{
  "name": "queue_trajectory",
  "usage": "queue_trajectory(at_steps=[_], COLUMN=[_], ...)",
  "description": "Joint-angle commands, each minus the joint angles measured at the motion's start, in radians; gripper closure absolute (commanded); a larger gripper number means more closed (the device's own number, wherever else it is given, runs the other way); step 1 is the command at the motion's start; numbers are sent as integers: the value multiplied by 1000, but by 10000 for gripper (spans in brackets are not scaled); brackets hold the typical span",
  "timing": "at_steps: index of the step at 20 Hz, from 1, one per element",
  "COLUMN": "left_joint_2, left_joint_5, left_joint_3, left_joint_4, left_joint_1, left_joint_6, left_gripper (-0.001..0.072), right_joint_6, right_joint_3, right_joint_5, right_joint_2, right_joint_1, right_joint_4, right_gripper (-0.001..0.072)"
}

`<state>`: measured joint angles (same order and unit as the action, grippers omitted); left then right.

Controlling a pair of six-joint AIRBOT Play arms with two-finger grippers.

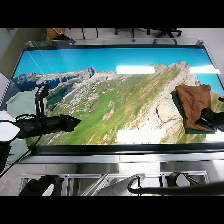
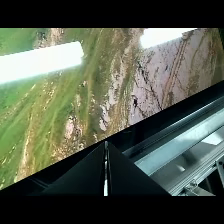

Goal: Fold the shirts.

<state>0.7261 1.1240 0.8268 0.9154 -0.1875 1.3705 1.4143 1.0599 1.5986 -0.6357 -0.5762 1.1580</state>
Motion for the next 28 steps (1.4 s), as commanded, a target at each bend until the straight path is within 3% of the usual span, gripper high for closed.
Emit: queue_trajectory(at_steps=[1, 20, 28], left_joint_2=[0, 0, 6], left_joint_5=[0, 0, -133], left_joint_3=[0, 0, 0], left_joint_4=[0, 0, -2], left_joint_1=[-1, -1, -1], left_joint_6=[0, 0, 0], left_gripper=[696, 696, 696], right_joint_6=[0, 0, 0], right_joint_3=[0, 0, 0], right_joint_5=[0, -1, -82], right_joint_2=[1, 0, -3], right_joint_1=[0, 0, 0], right_joint_4=[0, -9, -245], right_gripper=[692, 692, 691])
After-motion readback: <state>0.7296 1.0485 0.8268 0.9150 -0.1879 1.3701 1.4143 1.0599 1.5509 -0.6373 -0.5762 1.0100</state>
